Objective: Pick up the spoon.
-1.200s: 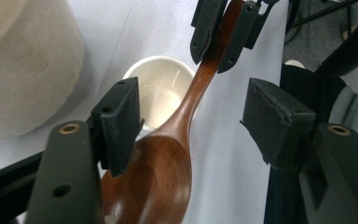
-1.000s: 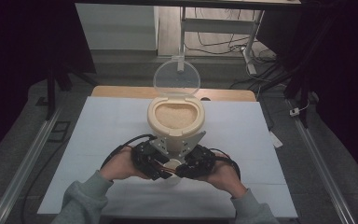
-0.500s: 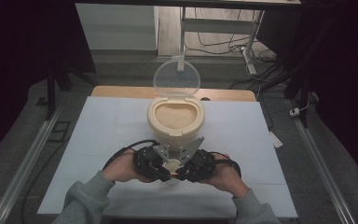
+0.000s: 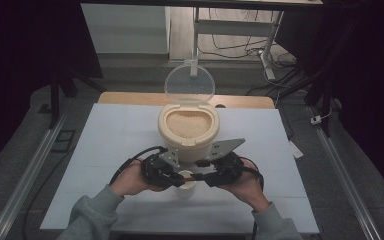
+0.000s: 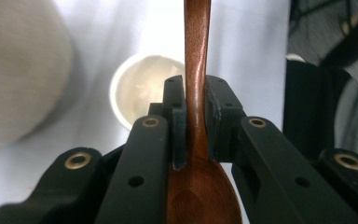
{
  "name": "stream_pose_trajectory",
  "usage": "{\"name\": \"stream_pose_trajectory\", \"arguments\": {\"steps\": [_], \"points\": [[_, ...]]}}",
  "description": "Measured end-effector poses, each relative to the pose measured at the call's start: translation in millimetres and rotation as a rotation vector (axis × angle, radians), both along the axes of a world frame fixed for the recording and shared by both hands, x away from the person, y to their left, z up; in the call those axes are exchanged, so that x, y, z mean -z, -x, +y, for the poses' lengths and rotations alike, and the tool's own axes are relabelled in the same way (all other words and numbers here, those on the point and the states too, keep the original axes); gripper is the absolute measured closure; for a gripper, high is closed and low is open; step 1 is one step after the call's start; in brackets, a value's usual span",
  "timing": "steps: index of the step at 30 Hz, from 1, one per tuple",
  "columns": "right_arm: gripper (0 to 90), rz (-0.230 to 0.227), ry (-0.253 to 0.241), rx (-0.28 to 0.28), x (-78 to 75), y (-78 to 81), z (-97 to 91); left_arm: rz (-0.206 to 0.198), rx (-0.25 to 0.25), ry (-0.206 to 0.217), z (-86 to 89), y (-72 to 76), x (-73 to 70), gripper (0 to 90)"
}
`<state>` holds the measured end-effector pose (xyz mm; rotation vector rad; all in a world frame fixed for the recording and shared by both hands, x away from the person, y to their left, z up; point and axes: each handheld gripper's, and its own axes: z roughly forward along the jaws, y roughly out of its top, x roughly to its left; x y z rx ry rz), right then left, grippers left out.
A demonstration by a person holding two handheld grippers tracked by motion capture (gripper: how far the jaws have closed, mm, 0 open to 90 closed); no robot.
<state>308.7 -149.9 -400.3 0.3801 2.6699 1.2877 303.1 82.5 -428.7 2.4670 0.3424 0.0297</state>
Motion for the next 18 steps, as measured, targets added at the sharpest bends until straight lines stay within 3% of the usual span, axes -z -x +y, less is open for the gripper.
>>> {"name": "stream_pose_trajectory", "arguments": {"steps": [4,8,13,18], "points": [[45.1,-0.041,-0.143,0.14,-9.3,3.9,-19.6,-0.038,-0.039,0.039,4.7,1.1,-4.2,78.7],[39.7,-0.075,-0.214,0.258,-11.9,10.6,-35.0,-0.065,-0.065,0.063,6.3,2.1,-5.3,78.7],[34.9,-0.066,-0.285,0.339,-6.9,14.8,-50.5,-0.087,-0.089,0.084,8.8,2.9,-6.7,78.7],[30.5,-0.047,-0.31,0.369,-3.8,12.6,-59.3,-0.103,-0.11,0.107,11.9,4.4,-9.4,78.7]]}}
